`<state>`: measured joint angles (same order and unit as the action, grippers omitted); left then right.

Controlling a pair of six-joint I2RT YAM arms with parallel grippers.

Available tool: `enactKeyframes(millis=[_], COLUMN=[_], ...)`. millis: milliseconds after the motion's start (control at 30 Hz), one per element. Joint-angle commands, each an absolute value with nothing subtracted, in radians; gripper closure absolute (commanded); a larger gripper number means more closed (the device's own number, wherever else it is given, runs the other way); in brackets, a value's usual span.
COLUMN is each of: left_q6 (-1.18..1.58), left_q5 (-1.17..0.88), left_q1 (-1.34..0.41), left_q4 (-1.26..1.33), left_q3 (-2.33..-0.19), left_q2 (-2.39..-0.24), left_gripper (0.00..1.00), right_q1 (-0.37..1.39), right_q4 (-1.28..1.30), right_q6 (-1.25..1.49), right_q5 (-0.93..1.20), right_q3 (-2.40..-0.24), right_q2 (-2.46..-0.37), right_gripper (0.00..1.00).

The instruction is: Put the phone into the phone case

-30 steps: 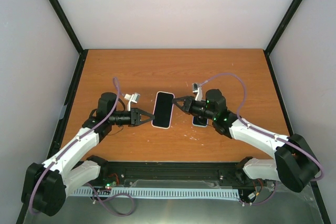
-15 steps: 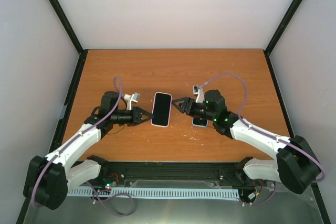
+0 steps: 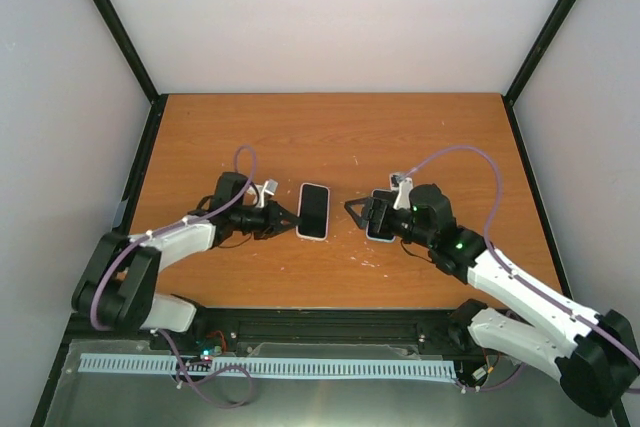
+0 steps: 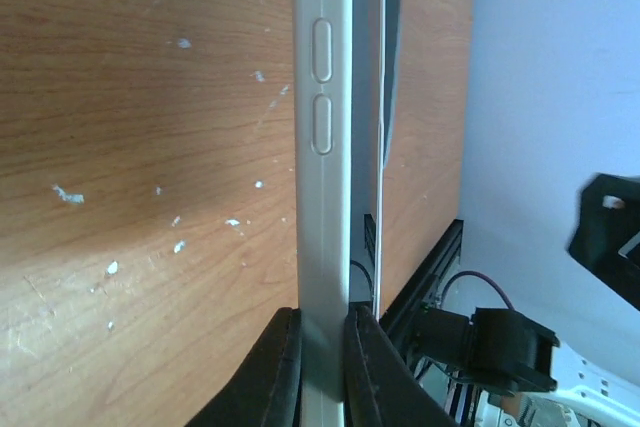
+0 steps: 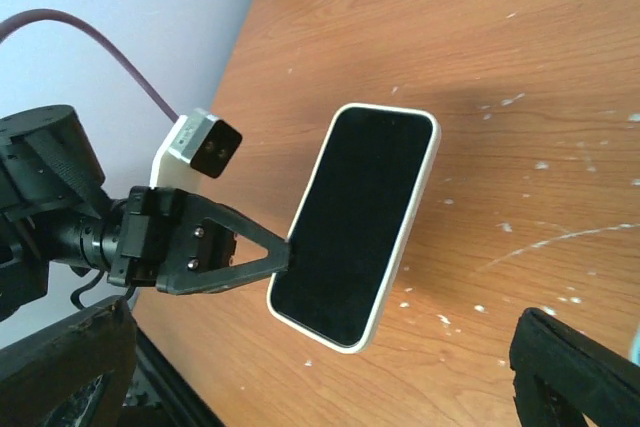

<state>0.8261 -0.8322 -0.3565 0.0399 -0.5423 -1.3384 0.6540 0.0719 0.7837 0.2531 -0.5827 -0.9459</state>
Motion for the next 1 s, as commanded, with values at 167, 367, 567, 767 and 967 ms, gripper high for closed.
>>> enactKeyframes(millis=[167, 367, 567, 767, 967], left_q6=[0.865, 0.843, 0.856, 0.851, 0.829], left_q5=[-0.806, -0.778, -0.789, -0.767, -0.711], left_q1=[-0.436, -0.437, -0.436, -0.437, -0.437], left_q4=[0.246, 0.271, 0.313, 0.265, 0.165], left_q3=[-0.691, -0.728, -0.706, -0.703, -0.682], left_q2=[-1.56, -1.644, -1.717, -1.723, -1.631], left_gripper=[1.0, 1.0, 0.96, 0.79, 0.34], right_q1=[0.647, 0.647, 0.647, 0.647, 0.647], right_q4=[0.282, 0.289, 0.291, 0.305, 0.346], right_q6=[0.69, 0.702, 0.711, 0.714, 0.712], right_q5=[0.051, 0.047, 0.058, 0.06, 0.048], right_q3=[-0.603, -0.594, -0.606, -0.614, -0.629], right_q2=[-0.809, -0.801, -0.813, -0.818, -0.809], right_gripper=[0.0, 0.0, 0.0, 0.0, 0.0])
